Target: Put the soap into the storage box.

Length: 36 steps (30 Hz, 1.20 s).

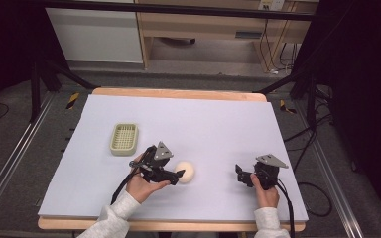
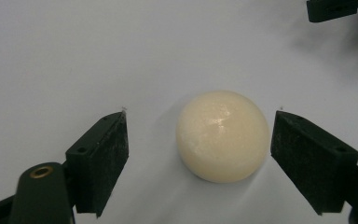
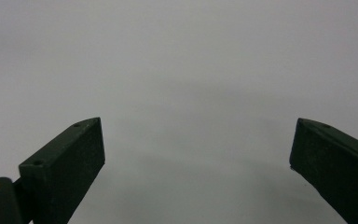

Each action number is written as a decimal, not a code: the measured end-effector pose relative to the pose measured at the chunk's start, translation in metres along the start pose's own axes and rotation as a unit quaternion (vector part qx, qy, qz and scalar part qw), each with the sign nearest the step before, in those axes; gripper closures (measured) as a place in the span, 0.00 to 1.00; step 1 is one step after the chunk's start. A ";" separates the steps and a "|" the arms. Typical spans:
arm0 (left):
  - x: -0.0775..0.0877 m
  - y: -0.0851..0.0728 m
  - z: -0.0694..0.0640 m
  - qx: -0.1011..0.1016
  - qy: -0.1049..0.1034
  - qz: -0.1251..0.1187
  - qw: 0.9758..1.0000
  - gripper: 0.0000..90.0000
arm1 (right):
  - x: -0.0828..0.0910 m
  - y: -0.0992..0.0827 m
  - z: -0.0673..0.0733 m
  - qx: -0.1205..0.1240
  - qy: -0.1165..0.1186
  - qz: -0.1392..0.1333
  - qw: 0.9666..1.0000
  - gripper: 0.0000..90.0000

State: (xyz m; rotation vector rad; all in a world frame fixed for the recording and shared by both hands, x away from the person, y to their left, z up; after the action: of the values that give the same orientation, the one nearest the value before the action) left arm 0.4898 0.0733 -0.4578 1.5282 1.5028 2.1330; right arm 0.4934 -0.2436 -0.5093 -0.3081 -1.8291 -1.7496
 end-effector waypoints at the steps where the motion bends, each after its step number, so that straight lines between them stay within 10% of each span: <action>1: 0.000 0.000 0.000 0.000 0.000 0.000 1.000 0.21 | 0.000 0.000 0.000 0.000 0.000 0.000 1.000 0.04; 36: -0.030 -0.003 -0.011 -0.010 -0.007 0.041 0.999 0.19 | 0.000 0.000 -0.001 0.000 0.001 0.000 1.000 0.04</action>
State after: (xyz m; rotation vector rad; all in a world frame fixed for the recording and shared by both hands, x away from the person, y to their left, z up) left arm 0.4948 0.0503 -0.4793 1.6205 1.4358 2.1698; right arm 0.4938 -0.2441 -0.5095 -0.3075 -1.8275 -1.7496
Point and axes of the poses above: each handheld gripper's, and its own axes: x roughly backward along the jaws, y roughly out of its top, z roughly to its left, the point moved 4 cm from there along -x, roughly forward along the jaws, and after that the axes turned 1 degree about -y, right-handed, at the moved point
